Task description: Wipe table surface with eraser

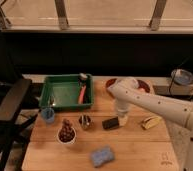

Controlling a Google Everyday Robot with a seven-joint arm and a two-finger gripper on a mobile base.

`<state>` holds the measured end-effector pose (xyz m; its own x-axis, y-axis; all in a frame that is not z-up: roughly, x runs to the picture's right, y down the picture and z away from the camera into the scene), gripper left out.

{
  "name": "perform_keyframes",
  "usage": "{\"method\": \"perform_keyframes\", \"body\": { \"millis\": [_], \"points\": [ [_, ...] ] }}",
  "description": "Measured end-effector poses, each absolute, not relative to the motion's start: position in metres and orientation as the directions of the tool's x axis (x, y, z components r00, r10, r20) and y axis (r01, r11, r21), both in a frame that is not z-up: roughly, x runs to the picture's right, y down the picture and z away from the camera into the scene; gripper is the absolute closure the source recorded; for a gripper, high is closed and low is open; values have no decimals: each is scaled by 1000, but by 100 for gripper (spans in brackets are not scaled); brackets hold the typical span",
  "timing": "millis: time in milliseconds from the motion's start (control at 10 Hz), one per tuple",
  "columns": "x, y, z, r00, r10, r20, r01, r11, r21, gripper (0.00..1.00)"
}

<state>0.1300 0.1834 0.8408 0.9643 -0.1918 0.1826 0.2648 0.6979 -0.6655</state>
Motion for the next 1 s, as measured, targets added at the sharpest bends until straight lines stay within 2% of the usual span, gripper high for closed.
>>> {"method": "perform_keyframes", "body": {
  "millis": [200,500,1000],
  "points": [
    [101,189,840,948,-221,228,318,692,-649,100],
    [84,216,818,939,-225,260,342,682,-646,100],
    [149,228,801,967,-175,188,257,678,-688,100]
  ]
}}
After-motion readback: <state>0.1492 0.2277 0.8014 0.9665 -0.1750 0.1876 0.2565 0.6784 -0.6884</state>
